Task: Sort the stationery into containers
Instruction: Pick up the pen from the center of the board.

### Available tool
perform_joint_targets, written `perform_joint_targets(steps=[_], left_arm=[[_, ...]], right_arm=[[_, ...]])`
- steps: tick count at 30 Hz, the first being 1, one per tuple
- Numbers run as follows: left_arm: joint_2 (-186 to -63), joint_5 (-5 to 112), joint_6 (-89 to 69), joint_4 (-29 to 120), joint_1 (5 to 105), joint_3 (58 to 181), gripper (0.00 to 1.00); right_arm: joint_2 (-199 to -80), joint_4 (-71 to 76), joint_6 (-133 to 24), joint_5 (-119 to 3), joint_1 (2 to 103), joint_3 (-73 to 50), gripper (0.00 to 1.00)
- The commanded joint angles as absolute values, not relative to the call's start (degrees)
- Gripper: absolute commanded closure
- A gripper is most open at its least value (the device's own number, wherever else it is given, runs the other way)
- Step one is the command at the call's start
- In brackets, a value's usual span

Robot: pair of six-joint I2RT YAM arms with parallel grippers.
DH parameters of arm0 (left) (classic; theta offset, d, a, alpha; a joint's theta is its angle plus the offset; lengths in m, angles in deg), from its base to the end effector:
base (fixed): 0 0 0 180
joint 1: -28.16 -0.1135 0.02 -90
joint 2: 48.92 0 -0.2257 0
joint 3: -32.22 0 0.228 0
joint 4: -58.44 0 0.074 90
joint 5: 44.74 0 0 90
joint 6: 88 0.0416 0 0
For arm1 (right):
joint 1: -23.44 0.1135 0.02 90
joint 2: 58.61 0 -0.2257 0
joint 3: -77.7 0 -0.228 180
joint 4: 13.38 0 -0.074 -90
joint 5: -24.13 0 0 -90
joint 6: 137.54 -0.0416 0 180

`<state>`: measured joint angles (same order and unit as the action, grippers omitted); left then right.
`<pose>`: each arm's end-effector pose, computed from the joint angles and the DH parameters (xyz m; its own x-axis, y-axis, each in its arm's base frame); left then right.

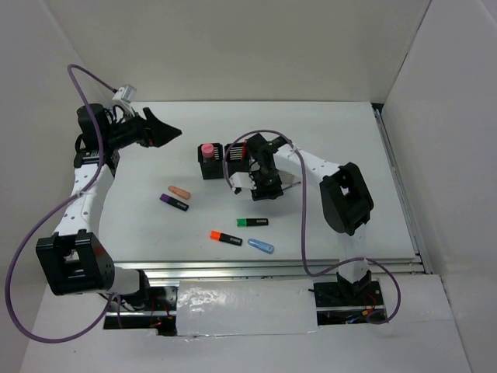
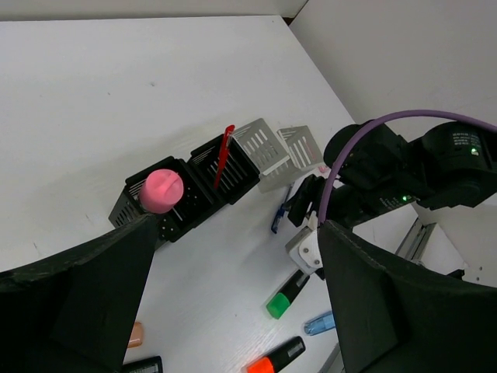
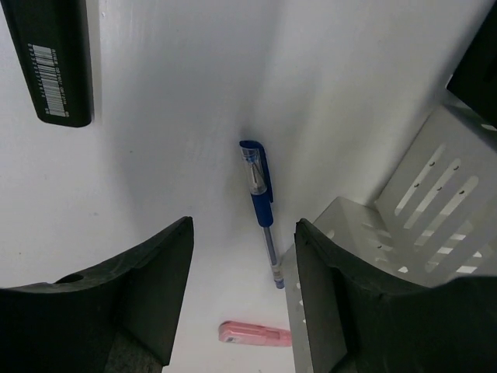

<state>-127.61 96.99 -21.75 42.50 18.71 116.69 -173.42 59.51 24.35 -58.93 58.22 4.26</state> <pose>0.3021 0.0172 0.3402 -0.4253 -0.3237 -0.8452 0.5346 0.6637 -0.5232 0.2913 0.2084 0.1717 0.3005 -0.9400 -0.1613 -0.9521 -0.2856 -0.1093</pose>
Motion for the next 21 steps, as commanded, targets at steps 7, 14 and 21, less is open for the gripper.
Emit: perform_joint_targets(steps=[7,14,21], left_arm=[[-125.5,97.8,-22.7,44.5,19.2,116.7,0.03],[-125.6,98.2,-21.8,43.5,19.1,116.4,0.03],[-125.4,98.3,-21.7,43.4,18.4,116.5,0.03]], right_arm=[[-178.0,56.7,27.1,-63.4,59.0,5.6,0.38],[-180.1,55.8,28.4,-65.3,60.0,5.6,0.38],[-181.6,55.9,30.0,-66.9,61.1,4.6,0.41]])
